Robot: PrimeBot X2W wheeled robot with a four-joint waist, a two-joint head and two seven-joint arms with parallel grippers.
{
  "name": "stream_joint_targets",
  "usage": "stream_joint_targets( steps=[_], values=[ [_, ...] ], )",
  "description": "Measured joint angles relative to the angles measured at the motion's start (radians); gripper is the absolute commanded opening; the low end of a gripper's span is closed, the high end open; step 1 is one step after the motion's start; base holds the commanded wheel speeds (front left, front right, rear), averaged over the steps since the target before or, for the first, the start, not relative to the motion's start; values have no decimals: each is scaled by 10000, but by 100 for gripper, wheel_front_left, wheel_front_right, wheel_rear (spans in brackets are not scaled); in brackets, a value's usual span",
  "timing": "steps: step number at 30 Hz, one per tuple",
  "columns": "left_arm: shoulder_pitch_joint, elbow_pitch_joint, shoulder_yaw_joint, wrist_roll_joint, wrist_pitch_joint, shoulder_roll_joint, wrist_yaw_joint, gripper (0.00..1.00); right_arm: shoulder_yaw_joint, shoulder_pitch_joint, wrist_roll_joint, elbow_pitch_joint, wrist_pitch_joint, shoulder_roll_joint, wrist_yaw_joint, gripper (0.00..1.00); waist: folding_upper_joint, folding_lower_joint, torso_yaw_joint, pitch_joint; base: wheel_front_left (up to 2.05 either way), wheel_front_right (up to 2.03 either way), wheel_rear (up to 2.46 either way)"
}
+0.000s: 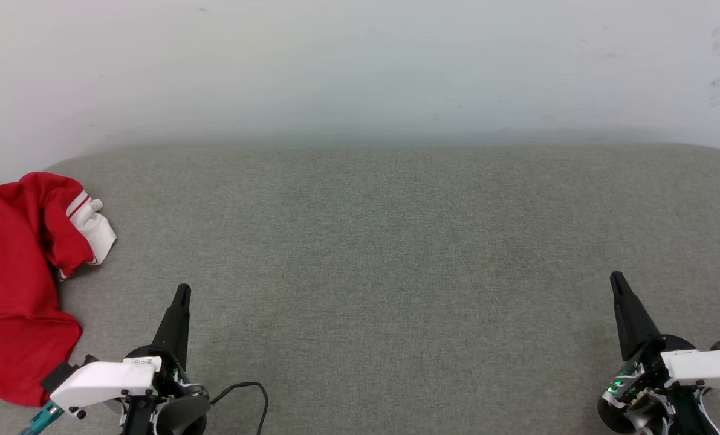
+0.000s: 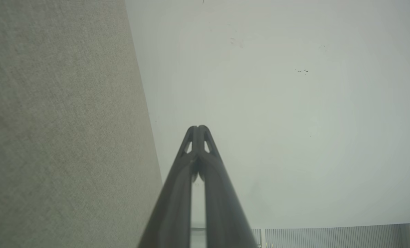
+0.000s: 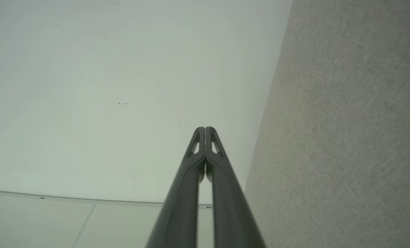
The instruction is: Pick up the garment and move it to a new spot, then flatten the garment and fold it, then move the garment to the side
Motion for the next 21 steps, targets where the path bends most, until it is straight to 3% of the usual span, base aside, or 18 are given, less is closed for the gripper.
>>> stream_joint_targets(
  steps=[20, 21],
  values=[
    [9, 25, -6, 0, -2, 0, 0, 0, 0, 13, 4, 19, 0, 0, 0, 0, 0, 0, 0, 0, 0, 0, 0],
    [38, 96, -21, 0, -2, -4, 2, 100, 6, 59, 4, 90, 0, 2, 0, 100, 0, 0, 0, 0, 0, 0, 0]
  ],
)
